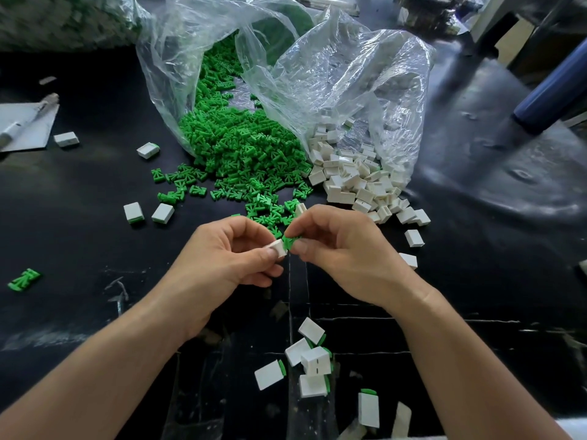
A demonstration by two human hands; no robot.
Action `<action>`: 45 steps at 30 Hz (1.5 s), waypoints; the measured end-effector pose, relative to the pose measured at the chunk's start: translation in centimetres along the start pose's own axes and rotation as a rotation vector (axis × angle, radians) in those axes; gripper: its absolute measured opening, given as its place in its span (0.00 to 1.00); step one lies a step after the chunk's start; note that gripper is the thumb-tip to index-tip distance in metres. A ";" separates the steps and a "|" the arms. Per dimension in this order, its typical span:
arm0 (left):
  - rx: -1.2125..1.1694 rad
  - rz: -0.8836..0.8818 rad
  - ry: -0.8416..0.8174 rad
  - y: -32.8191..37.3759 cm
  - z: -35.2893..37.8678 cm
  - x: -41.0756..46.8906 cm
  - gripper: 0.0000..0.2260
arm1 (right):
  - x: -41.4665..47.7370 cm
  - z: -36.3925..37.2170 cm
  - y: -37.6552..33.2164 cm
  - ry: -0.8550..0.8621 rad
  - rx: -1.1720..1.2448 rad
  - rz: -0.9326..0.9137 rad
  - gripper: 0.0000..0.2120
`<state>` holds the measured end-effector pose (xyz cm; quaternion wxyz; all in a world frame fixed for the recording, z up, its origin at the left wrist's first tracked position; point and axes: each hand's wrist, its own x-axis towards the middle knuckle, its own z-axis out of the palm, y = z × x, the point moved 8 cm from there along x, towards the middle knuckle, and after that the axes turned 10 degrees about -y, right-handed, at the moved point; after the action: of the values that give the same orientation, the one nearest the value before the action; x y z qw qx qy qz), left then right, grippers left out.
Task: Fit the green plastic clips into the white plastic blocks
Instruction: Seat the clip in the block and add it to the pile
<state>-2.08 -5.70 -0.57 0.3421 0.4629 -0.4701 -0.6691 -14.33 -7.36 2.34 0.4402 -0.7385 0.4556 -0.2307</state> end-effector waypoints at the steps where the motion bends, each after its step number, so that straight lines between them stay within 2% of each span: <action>1: 0.002 0.002 -0.004 0.0 0.0 0.0 0.04 | 0.0 0.1 0.0 -0.005 -0.007 -0.001 0.13; 6: 0.012 0.012 -0.024 0.1 0.3 -0.1 0.04 | 0.0 0.3 0.2 -0.025 -0.017 0.005 0.13; 10: 0.014 0.030 -0.020 0.2 0.1 -0.1 0.03 | 0.0 0.3 0.9 -0.028 0.037 0.060 0.09; 18: 0.027 0.056 -0.009 0.4 0.0 -0.1 0.03 | -0.2 0.8 0.6 -0.069 -0.050 0.109 0.11; 22: 0.009 0.016 -0.026 0.0 0.2 -0.1 0.02 | -0.2 1.2 0.3 -0.106 -0.079 0.091 0.12; 27: 0.035 0.019 -0.043 0.2 0.4 -0.2 0.02 | -0.2 1.4 0.1 -0.116 -0.092 0.083 0.09; 31: 0.113 0.055 -0.056 0.6 0.5 -0.3 0.02 | -0.3 1.6 -0.2 -0.143 -0.122 0.071 0.10; 45: 0.458 0.140 -0.145 0.7 1.4 -0.6 0.05 | -0.8 2.1 -1.2 -0.324 -0.492 0.016 0.09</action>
<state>-3.16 -5.01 0.46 0.2392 0.4452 -0.6638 -0.5513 -12.56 -5.45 2.37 0.3168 -0.8467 0.4273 0.0113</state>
